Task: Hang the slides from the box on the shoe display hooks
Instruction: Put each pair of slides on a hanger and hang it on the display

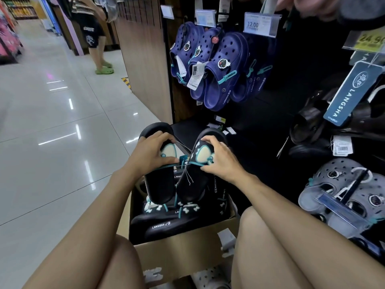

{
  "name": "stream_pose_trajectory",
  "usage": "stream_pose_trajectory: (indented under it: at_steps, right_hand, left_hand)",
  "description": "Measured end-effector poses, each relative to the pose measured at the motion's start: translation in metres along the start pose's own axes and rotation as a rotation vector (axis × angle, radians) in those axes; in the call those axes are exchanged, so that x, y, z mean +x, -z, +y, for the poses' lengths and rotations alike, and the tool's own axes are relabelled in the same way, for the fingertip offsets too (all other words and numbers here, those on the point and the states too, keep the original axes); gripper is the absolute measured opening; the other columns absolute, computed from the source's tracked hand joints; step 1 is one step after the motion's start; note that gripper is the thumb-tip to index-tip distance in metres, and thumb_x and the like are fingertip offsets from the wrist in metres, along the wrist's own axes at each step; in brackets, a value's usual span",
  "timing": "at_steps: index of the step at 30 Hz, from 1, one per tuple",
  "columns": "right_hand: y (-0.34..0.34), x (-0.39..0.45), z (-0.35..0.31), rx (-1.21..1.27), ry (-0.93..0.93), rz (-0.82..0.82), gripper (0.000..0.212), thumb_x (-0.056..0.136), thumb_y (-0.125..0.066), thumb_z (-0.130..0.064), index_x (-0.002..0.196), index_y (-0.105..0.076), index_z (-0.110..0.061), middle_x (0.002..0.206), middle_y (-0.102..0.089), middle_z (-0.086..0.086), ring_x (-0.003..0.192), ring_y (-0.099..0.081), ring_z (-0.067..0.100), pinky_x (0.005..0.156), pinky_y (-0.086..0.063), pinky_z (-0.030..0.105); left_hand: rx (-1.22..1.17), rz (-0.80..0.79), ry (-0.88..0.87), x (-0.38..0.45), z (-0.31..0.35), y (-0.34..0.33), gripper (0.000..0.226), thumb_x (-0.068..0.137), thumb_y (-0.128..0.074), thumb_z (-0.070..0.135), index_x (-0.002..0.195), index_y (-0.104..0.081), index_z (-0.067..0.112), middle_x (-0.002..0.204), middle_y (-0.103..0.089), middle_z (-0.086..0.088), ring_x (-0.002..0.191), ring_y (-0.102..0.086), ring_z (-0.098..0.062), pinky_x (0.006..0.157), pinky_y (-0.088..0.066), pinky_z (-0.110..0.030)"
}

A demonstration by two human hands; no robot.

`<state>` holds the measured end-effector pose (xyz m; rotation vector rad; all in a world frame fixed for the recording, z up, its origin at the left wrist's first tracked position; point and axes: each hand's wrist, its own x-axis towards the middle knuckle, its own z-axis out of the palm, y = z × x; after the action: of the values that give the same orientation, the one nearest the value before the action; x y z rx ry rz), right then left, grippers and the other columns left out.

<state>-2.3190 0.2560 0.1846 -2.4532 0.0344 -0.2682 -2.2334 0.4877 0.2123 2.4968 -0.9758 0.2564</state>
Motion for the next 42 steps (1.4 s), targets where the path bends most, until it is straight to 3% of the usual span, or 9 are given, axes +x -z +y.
stream_pose_trajectory:
  at_steps: [6,11,17,21,24,27,31,36,42]
  right_hand:
    - [0.0,0.0,-0.003,-0.078,0.109,0.02,0.081,0.064,-0.083,-0.018,0.135,-0.046,-0.031,0.126,-0.054,-0.01,0.116,-0.05,0.017,0.101,-0.043,0.044]
    - [-0.004,-0.001,-0.007,-0.133,0.213,-0.039,0.081,0.067,-0.08,-0.02,0.14,-0.048,-0.034,0.131,-0.052,-0.014,0.121,-0.047,0.012,0.107,-0.035,0.036]
    - [-0.004,-0.002,-0.01,-0.166,0.311,-0.062,0.075,0.071,-0.077,-0.021,0.14,-0.05,-0.029,0.135,-0.053,-0.013,0.122,-0.046,0.012,0.101,-0.033,0.03]
    - [-0.001,-0.003,-0.007,-0.141,0.341,-0.072,0.07,0.072,-0.079,-0.02,0.136,-0.053,-0.028,0.132,-0.057,-0.012,0.122,-0.048,0.012,0.1,-0.035,0.028]
    - [0.003,-0.005,-0.006,-0.116,0.311,-0.106,0.078,0.069,-0.084,-0.017,0.139,-0.049,-0.026,0.136,-0.055,-0.01,0.125,-0.047,0.013,0.104,-0.038,0.031]
    - [0.009,-0.007,-0.001,-0.098,0.247,-0.141,0.089,0.068,-0.089,-0.02,0.143,-0.043,-0.028,0.143,-0.046,-0.012,0.131,-0.042,0.011,0.106,-0.037,0.028]
    - [0.019,-0.008,0.008,-0.027,0.143,-0.129,0.079,0.071,-0.086,-0.023,0.139,-0.046,-0.033,0.141,-0.044,-0.016,0.131,-0.039,0.01,0.105,-0.04,0.033]
    - [0.041,-0.023,0.037,0.095,0.085,-0.031,0.055,0.078,-0.08,-0.025,0.128,-0.056,-0.031,0.133,-0.048,-0.017,0.127,-0.045,0.009,0.109,-0.04,0.036]
    - [0.077,-0.054,0.09,0.084,-0.03,0.149,0.035,0.089,-0.07,-0.02,0.122,-0.06,-0.027,0.124,-0.054,-0.014,0.114,-0.053,0.007,0.1,-0.045,0.031]
  left_hand:
    - [-0.036,-0.055,-0.015,0.0,0.008,-0.009,0.059,0.07,-0.079,0.051,0.117,-0.052,0.03,0.112,-0.058,0.012,0.104,-0.055,-0.01,0.087,-0.035,-0.034]
    - [-0.127,-0.066,0.018,0.001,0.016,-0.019,0.06,0.072,-0.077,0.047,0.122,-0.047,0.035,0.114,-0.061,0.012,0.108,-0.054,-0.009,0.096,-0.042,-0.046]
    - [-0.136,-0.1,0.067,0.005,0.018,-0.033,0.056,0.075,-0.044,0.078,0.12,-0.051,0.045,0.098,-0.058,0.013,0.097,-0.053,-0.007,0.093,-0.041,-0.048]
    - [-0.232,-0.142,0.145,0.008,0.021,-0.04,0.056,0.072,-0.047,0.082,0.111,-0.06,0.044,0.097,-0.06,0.012,0.099,-0.055,-0.008,0.097,-0.037,-0.045]
    - [-0.219,-0.068,0.185,0.01,0.028,-0.041,0.039,0.078,-0.058,0.071,0.096,-0.063,0.036,0.092,-0.063,0.012,0.096,-0.058,-0.008,0.085,-0.029,-0.037]
    - [-0.153,0.0,0.23,0.013,0.042,-0.04,0.036,0.079,-0.062,0.067,0.088,-0.062,0.032,0.089,-0.063,0.012,0.091,-0.056,-0.007,0.078,-0.021,-0.036]
    - [-0.097,0.038,0.237,0.02,0.06,-0.043,0.035,0.08,-0.063,0.065,0.089,-0.062,0.031,0.09,-0.062,0.011,0.09,-0.057,-0.009,0.066,-0.012,-0.032]
    - [-0.13,0.031,0.21,0.03,0.081,-0.059,0.035,0.079,-0.066,0.061,0.091,-0.06,0.029,0.09,-0.06,0.01,0.089,-0.057,-0.012,0.086,-0.032,-0.042]
    - [-0.101,0.016,0.183,0.05,0.125,-0.072,0.037,0.081,-0.066,0.06,0.094,-0.06,0.026,0.094,-0.06,0.007,0.091,-0.056,-0.014,0.086,-0.03,-0.042]
